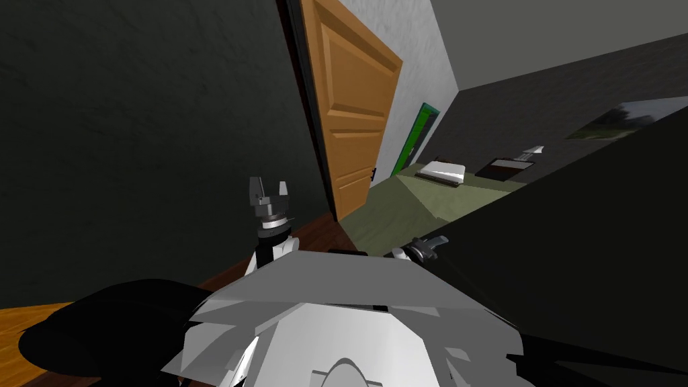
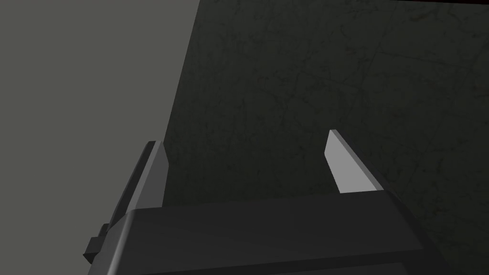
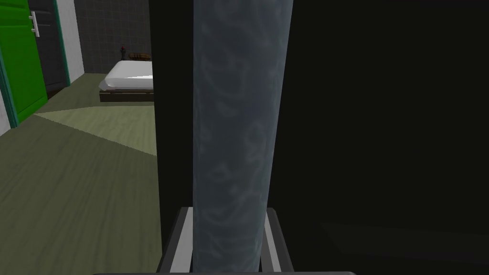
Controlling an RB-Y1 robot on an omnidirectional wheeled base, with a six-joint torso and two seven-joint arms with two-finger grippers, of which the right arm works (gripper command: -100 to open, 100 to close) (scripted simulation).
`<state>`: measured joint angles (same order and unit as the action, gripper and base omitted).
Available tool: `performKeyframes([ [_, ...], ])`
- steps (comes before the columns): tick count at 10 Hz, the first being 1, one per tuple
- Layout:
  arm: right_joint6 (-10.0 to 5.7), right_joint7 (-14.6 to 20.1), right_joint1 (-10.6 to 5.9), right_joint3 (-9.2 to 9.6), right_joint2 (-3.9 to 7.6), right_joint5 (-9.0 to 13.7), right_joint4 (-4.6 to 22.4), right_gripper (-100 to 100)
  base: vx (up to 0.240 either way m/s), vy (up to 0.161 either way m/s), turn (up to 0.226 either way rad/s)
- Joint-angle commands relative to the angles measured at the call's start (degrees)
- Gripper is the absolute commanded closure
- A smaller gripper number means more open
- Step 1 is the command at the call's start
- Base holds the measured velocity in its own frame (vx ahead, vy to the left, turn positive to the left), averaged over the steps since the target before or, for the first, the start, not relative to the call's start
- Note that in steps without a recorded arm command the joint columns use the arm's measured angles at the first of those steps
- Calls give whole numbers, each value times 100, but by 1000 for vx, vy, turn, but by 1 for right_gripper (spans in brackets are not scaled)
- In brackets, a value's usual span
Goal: Push the door open
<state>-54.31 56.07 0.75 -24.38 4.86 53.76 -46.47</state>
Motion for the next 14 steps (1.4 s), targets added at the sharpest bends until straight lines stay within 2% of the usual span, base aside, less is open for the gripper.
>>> performKeyframes([
  [1, -82, -17, 101, -138, 28, 79, -53, 100, 177, -103, -74],
  [9, -166, -85, 165, -577, -25, 430, -7, 100, 178, -97, -61],
  [10, -76, -143, 219, -539, -70, 416, -152, 100, 70, -40, -16],
  [11, -108, -149, 253, -628, -37, 490, -143, 100, 83, -95, -33],
  [14, -149, -161, 288, -739, 1, 587, -124, 100, 95, -155, -30],
])
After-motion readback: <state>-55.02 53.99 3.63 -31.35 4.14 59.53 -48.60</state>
